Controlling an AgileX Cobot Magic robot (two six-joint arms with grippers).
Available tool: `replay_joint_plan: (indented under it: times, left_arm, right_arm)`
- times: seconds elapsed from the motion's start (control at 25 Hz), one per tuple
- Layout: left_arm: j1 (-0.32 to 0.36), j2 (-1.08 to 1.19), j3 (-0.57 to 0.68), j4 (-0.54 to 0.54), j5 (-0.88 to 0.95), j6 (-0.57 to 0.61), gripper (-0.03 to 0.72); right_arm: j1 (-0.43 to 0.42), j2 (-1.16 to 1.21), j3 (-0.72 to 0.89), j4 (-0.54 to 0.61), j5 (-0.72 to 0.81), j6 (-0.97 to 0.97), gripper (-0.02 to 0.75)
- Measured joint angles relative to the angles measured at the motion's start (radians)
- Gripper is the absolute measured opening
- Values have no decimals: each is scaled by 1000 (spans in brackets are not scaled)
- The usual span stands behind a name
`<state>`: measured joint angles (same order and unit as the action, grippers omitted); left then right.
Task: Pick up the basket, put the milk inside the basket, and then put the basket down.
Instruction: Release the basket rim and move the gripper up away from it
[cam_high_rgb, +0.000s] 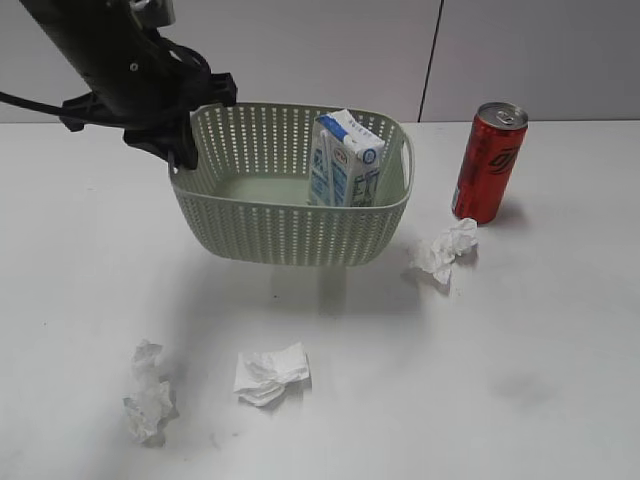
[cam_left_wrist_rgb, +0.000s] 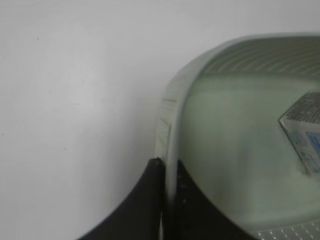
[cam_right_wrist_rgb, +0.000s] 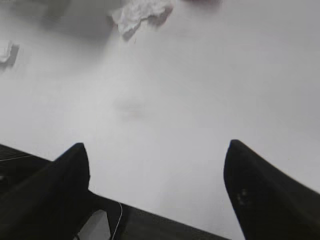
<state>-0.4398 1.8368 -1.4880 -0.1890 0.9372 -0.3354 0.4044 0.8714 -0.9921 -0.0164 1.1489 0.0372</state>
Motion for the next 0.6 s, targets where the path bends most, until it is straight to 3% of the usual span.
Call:
replay_joint_plan:
  times: [0.32,0.6]
  left_arm:
    - [0,0,0,-7,-12,0,-13]
    - [0,0,0,-9,-19,0,-13]
  right_arm:
    - [0,-482,389,4,-10,-3,622]
    - [0,-686,484,16,-83,-9,592]
